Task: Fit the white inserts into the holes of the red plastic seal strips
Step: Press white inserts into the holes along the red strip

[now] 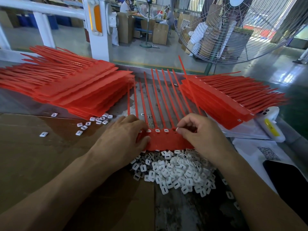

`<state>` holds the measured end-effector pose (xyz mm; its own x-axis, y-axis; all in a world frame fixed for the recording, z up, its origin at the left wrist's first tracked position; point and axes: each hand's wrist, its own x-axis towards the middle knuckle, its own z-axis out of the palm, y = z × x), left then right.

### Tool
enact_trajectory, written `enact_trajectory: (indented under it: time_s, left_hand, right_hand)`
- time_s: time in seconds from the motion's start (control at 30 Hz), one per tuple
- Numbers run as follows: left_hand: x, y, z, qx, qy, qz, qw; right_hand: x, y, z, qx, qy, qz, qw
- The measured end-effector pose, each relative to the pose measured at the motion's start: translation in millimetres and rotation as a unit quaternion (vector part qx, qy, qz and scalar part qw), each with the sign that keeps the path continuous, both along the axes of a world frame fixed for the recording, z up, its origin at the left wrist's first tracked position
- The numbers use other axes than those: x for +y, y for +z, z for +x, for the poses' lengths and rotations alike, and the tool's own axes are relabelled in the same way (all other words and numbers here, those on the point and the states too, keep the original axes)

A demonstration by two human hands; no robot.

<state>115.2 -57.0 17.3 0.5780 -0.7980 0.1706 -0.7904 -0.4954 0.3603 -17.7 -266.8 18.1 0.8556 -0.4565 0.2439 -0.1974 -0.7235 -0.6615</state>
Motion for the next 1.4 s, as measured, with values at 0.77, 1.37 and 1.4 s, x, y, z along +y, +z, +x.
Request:
enact_trajectory:
  time_s: [0.77,1.37,1.4]
  left_hand:
    - [-2,1,1,0.005,0.003,0.01,1.0]
    - [-1,2,-1,0.001,0.004,0.009,1.0]
    - [-1,2,-1,0.002,0.004,0.009,1.0]
  right_hand:
    - [-2,-2,2,-0.02,-0.038,0.073,0.996]
    - [6,-3,15,0.035,-0.029,-0.072,0.996]
    - [6,-3,16,0.037,-0.031,-0.071,0.996]
